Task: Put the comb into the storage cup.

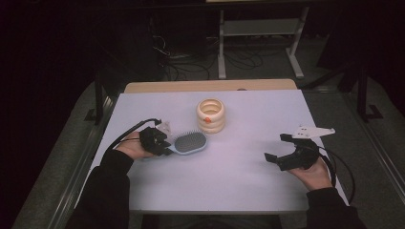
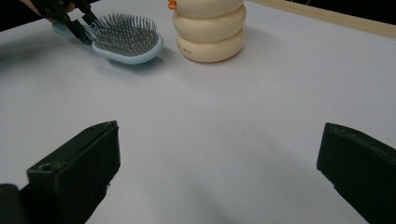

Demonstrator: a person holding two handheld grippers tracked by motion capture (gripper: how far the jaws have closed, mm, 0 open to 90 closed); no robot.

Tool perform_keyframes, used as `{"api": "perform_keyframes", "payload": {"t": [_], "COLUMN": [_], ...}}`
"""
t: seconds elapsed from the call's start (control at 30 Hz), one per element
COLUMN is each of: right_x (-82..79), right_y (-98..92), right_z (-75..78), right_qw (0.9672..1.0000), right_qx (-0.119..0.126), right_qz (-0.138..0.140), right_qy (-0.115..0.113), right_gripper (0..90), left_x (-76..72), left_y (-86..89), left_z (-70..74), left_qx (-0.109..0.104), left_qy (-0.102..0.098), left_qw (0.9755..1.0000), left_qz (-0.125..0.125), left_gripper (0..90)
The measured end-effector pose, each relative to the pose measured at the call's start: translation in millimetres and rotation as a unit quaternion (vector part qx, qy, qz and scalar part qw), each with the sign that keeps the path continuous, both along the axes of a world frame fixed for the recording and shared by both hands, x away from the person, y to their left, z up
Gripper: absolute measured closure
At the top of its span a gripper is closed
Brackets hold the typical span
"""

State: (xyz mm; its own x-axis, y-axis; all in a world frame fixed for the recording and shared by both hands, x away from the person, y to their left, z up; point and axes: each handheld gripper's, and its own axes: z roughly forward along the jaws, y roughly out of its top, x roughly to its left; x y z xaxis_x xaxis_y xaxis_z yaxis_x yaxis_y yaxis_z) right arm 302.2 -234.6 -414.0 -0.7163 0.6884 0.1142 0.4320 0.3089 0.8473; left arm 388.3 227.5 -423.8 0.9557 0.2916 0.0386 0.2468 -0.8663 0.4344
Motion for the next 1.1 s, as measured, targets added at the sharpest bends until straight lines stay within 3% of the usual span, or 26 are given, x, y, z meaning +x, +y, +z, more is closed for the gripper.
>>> {"api": "perform_keyframes", "payload": {"t": [0.5, 1.1], "right_x": [-0.4, 0.3], "right_y": [0.0, 0.5], "right_z": [0.2, -0.7], "right_qw": [1.0000, 1.0000], "right_qx": [0.001, 0.005], "right_qz": [0.000, 0.003], "right_qy": [0.000, 0.005], "right_gripper": [0.0, 0.0], "left_x": [-8.1, -11.1], "left_y": [12.6, 2.9], "left_z": [27.2, 65.1], "left_qx": [-0.005, -0.008], "left_qy": [-0.023, -0.054], "left_qw": [0.9997, 0.9985], "left_qz": [0.006, -0.005], "left_gripper": [70.4, 70.4]}}
